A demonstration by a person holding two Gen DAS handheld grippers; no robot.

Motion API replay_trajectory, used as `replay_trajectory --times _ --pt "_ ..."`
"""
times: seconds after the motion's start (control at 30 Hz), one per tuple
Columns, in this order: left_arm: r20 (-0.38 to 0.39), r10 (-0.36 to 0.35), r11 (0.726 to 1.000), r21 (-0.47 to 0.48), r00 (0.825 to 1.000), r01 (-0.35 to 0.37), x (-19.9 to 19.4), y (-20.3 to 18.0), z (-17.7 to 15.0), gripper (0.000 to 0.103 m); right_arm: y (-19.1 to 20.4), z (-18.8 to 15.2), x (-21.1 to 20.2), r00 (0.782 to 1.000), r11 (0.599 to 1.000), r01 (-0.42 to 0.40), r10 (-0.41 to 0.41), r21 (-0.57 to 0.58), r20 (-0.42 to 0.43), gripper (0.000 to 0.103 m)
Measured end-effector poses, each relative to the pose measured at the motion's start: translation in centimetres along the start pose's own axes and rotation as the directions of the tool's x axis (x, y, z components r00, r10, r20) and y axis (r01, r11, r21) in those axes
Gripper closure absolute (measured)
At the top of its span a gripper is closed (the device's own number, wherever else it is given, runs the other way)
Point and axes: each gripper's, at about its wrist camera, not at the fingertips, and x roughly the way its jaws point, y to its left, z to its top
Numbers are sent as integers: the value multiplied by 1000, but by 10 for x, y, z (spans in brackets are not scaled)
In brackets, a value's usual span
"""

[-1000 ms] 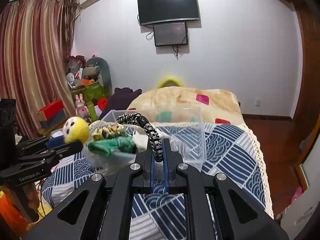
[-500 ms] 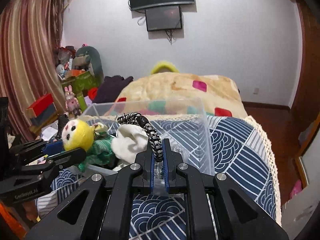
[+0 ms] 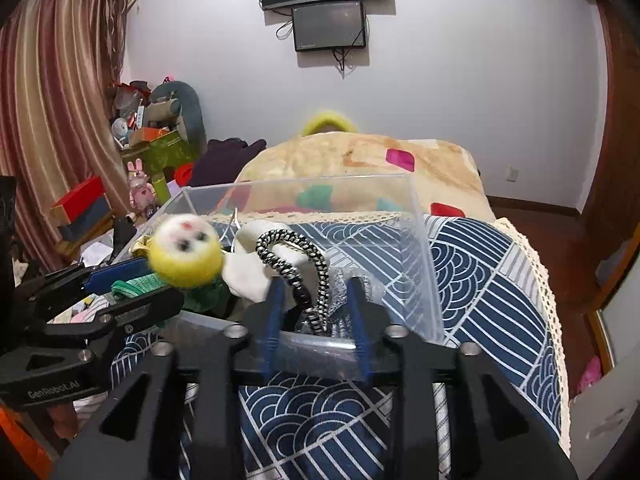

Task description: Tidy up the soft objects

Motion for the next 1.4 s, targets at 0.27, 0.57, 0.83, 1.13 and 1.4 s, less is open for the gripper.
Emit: replay_trajectory --times 0.27,0.57,0.83,1.13,1.4 --pt "62 3 1000 -2 998 -3 -31 -2 -4 47 -2 2 -29 998 1000 -24 24 2 63 67" --pt "198 41 999 -4 979 -41 -87 -5 5 47 10 9 -76 981 998 -51 56 -32 186 67" --pt "269 52 999 -29 962 -46 -123 -2 -3 31 19 3 -102 961 997 -45 61 -65 269 31" --pt "317 81 997 -18 945 -79 -137 -8 -12 2 26 -4 -107 947 998 -13 32 -60 320 6" --pt "330 81 997 -9 940 -82 -143 -12 -16 0 27 -11 -111 941 998 -2 21 -56 338 1"
